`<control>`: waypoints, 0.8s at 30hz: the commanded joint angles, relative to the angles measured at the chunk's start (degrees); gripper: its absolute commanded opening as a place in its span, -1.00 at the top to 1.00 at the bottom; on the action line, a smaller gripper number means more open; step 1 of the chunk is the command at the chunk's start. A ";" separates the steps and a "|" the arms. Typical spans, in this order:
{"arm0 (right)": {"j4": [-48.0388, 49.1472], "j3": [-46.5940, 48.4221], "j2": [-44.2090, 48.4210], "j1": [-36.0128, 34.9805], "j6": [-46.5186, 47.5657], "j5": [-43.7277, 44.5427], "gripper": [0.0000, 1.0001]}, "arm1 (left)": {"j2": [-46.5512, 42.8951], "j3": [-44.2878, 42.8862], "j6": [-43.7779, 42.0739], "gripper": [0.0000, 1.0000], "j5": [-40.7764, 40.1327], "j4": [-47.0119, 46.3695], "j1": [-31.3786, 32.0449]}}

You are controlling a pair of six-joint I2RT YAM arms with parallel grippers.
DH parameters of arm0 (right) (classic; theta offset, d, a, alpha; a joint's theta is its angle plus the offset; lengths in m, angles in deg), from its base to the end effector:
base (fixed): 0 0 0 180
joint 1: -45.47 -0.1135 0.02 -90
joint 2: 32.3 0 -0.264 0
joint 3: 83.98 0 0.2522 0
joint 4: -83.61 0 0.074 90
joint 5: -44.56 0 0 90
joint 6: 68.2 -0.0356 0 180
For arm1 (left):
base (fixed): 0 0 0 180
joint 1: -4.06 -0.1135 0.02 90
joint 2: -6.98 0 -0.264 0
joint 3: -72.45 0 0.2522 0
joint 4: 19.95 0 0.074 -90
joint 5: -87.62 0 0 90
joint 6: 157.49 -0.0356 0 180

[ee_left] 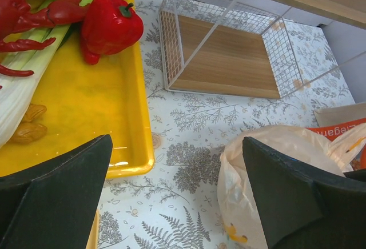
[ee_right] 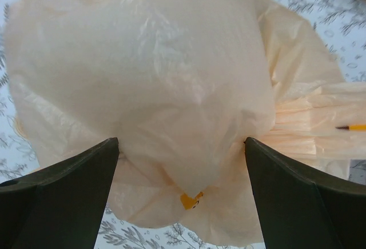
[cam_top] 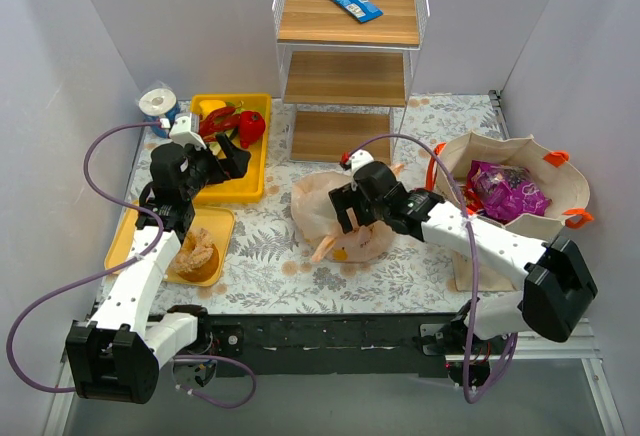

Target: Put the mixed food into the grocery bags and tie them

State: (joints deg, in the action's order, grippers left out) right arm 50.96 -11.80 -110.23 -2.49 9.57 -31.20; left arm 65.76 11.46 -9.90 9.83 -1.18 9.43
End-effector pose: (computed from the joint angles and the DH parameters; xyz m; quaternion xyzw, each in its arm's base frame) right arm 0.2079 0.2175 0.2790 -0.2227 0.8668 0.1200 0.4296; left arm 0.2377 -0.0299 0.3180 -0.2937 0.7437 -0.3832 0.4625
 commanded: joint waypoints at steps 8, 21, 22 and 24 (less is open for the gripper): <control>-3.07 0.64 -12.58 0.59 -1.30 -5.37 -0.97 | -0.78 1.17 -1.07 -0.96 2.29 -0.62 -0.27; -7.56 5.64 -2.34 -0.55 -3.59 -7.28 0.97 | -0.51 1.08 -1.07 -0.96 2.21 -0.53 -0.18; -7.56 6.70 -0.75 -0.64 -3.33 -8.08 0.97 | -0.51 1.08 -1.16 -0.96 2.21 -0.45 -0.18; -6.08 8.81 3.98 -0.81 -2.80 -10.27 0.97 | -0.43 1.08 -1.16 -0.96 2.21 -0.53 -0.18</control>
State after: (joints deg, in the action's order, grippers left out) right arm 44.47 -9.53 -115.15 -2.53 5.92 -37.21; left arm 65.76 12.38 -10.15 11.47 -1.48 9.43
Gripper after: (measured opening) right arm 0.079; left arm 0.981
